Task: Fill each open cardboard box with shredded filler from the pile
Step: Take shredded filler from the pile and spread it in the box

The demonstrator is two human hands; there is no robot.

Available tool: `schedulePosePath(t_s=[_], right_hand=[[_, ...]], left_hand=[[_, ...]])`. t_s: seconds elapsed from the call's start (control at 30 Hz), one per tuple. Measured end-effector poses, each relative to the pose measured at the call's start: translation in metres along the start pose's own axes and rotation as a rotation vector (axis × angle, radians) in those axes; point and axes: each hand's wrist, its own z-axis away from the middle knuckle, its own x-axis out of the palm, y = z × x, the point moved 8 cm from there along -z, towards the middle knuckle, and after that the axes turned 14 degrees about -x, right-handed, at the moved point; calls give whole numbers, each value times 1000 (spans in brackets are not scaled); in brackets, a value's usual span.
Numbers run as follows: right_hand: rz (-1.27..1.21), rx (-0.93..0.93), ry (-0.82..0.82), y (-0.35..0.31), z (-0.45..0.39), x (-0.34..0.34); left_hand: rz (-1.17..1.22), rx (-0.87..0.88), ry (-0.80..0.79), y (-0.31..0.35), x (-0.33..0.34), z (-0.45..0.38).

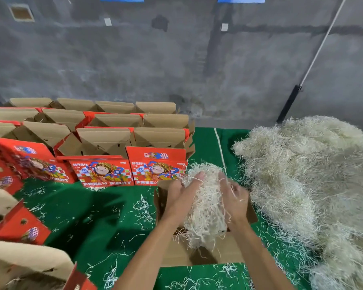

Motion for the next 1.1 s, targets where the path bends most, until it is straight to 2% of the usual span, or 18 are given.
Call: schedulePosePath(t_s=[0.07,0.13,0.2,0.27,0.33,0.4,0.43,0.57,0.67,0.73,0.8,0.83,0.9,1.0,1.03,1.1], right_hand=[[36,-110,-20,-8,-9,-12],[77,-122,15,-10,-14,-23],[121,-67,112,-3,-17,-36],[93,10,119,11,-16,-26],[143,8,-23,19,-2,7],[285,-83,-220,20,22,36],[349,-131,-267,17,24,37],[409,-151,-330,9,-1,-6],[272,-127,-290,8,-5,-19],[101,-67,-202,10,-3,-19],[-83,53,-82,16,-3,-28],[-148,114,-54,17,-3,-31],[-164,184,-123,23,-3,-31],[-308,290,-489,29,28,11],[-397,314,-530,29,37,22],[-565,445,-428,43,47,35]], left_hand=[[38,96,67,1,-16,-7],[164,88,117,-3,-32,-15],[337,13,145,-11,-42,-23],[416,-87,169,-16,-36,-24],[291,-145,126,-25,-4,-22],[94,-113,74,-33,25,-15],[49,-114,58,-36,27,-16],[189,-9,32,-23,-27,-35],[197,25,43,-18,-39,-37],[328,20,72,-24,-41,-40],[386,-80,132,-36,-48,-42],[337,-159,124,-45,-47,-42],[248,-303,5,-65,-32,-38],[94,-415,-125,-91,-4,-30],[79,-455,-154,-103,7,-29],[257,-586,-155,-123,19,-24]])
